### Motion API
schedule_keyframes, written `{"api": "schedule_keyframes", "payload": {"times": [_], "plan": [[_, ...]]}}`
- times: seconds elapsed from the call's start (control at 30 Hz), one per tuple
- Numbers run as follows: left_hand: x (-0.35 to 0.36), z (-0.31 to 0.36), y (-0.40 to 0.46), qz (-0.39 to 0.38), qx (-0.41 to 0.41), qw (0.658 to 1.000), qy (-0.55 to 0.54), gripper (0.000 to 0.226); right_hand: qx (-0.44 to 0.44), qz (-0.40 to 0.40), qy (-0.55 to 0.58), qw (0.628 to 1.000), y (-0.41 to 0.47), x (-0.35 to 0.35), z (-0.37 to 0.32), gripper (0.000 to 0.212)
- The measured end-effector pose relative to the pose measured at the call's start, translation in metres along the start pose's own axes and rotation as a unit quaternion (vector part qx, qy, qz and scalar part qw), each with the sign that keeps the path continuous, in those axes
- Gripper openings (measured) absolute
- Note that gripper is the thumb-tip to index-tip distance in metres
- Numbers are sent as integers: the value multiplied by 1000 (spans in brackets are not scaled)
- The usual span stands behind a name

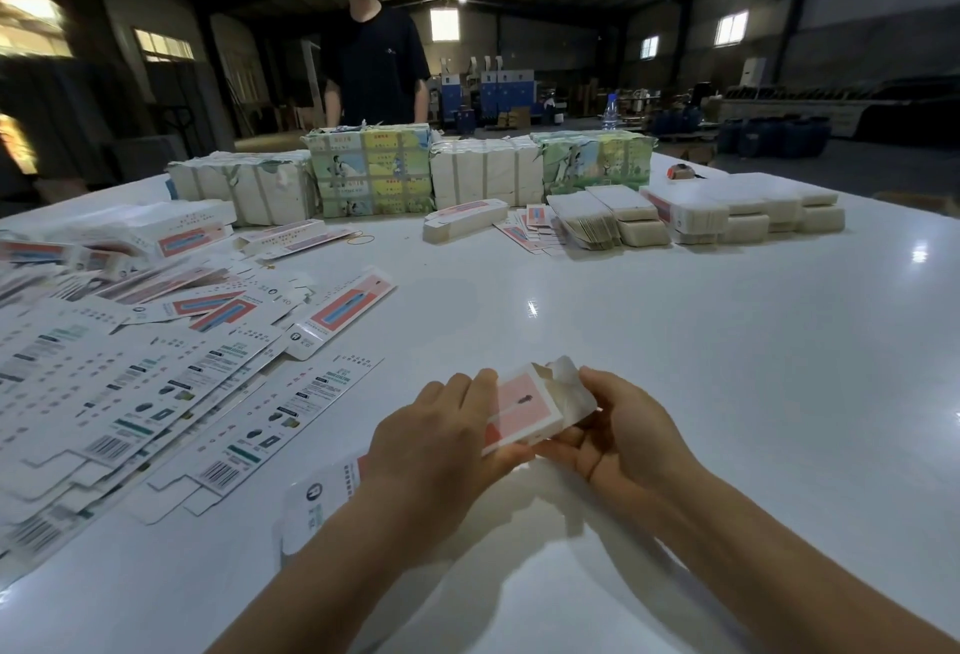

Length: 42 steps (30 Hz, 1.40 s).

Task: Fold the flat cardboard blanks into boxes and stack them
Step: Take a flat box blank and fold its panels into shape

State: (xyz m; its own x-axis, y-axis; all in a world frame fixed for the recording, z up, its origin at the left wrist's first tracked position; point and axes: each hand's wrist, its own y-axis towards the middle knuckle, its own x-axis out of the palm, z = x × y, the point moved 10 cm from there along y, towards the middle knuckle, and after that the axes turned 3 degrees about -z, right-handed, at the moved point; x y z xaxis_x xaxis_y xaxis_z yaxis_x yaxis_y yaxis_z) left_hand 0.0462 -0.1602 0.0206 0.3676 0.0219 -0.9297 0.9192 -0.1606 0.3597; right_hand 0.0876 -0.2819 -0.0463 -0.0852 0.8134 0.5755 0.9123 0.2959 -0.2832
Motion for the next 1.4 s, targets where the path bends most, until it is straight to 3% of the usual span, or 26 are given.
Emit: {"api": "schedule_keyframes", "payload": {"times": [0.13,0.33,0.67,0.9,0.97,1.13,1.23,1.3,1.4], "plan": [[-5,4,-2,28,-4,999,29,74,6,-28,29,999,-1,6,5,19],[-26,16,-6,125,30,991,25,66,-105,-23,-110,988,-5,8,-7,20],[-27,25,-8,167,58,981,80,68,-154,7,-220,963,-13,13,-21,45],[-33,28,-9,197,45,975,87,72,-211,4,-287,934,-20,19,-23,30],[-35,25,-9,208,41,974,83,69,-236,-16,-332,913,-23,27,-22,30],[-40,17,-10,236,35,969,72,60,-287,-62,-439,849,-31,44,-23,8],[-38,13,-8,221,35,973,57,60,-278,-87,-459,839,-29,50,-24,16],[-38,10,-7,204,45,977,46,59,-283,-101,-504,809,-28,52,-26,29],[-35,15,-7,172,90,981,32,61,-343,-156,-617,691,-35,65,-30,75]]}}
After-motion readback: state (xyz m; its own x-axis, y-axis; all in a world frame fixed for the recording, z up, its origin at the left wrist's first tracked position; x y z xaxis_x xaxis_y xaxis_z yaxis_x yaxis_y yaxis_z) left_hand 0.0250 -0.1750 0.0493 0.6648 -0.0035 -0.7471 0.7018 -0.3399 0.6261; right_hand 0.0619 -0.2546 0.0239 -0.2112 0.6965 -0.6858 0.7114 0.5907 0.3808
